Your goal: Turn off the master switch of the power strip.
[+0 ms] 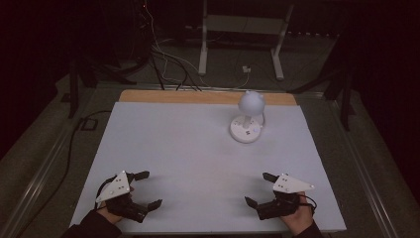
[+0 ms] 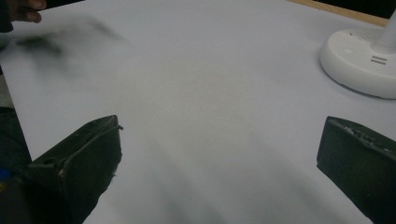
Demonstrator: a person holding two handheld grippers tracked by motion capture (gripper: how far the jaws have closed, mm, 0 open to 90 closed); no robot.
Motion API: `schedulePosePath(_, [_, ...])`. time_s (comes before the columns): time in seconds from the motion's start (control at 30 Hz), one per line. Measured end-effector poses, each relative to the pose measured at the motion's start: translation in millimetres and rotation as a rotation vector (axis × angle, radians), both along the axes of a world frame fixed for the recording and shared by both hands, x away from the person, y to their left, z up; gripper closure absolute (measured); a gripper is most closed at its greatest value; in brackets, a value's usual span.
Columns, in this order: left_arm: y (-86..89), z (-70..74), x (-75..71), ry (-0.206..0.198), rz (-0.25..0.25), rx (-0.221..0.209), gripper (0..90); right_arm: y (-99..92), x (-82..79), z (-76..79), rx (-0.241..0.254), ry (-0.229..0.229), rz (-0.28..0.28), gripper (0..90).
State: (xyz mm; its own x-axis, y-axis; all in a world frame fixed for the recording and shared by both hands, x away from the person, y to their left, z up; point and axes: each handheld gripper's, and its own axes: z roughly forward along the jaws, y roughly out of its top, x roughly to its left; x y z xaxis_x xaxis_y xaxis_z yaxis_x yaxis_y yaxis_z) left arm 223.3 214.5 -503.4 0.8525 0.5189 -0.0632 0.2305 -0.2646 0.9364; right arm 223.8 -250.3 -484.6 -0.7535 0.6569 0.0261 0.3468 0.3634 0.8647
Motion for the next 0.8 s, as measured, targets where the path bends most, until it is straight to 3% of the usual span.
schedulePosePath(0.8, [-3.0, -0.5, 0.7, 0.006, -0.008, -0.005, 0.4, 2.7, 13.4, 25.3, -0.01, -0.003, -0.032, 0.0])
